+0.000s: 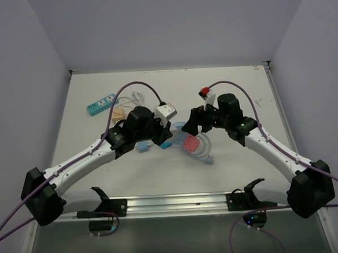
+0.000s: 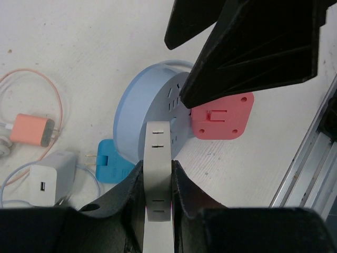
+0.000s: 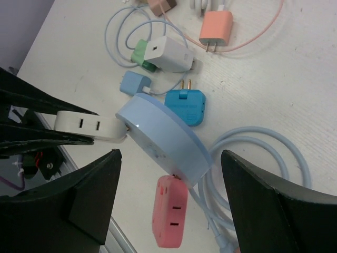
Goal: Pull the plug off the socket
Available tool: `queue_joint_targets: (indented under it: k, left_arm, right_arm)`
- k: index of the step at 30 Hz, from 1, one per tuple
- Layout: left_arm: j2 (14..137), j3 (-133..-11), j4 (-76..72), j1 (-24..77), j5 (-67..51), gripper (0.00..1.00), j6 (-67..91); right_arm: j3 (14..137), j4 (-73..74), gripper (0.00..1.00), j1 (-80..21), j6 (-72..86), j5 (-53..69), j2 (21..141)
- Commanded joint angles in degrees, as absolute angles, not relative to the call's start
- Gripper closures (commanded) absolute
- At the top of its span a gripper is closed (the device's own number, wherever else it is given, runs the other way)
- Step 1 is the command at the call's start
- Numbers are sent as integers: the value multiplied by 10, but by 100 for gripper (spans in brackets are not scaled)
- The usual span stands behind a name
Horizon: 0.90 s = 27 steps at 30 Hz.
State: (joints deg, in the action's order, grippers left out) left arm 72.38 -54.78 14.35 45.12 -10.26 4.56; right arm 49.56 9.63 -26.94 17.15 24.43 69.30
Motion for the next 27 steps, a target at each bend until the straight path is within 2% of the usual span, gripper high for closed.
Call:
queue_joint_targets:
  k: [1,7,18,24,27]
  left_arm:
    - [672,-578,152,450,-141,100,-13]
    - [657,-575,154,451,-177,100,-30]
    - [656,-577,127,451,-171,100,-24]
    - [651,-571,113,451,-145,100,-20]
    - [646,-564,105,451,-131,100,-18]
  right_arm:
    - [497,70,20,-269,140,300,685]
    - [494,33,20,-271,140,409,702]
    - [506,48,43,-296,121,447,744]
    - [516,67,47,-315,104,455,757]
    - [518,69,68,-316,103,454,759]
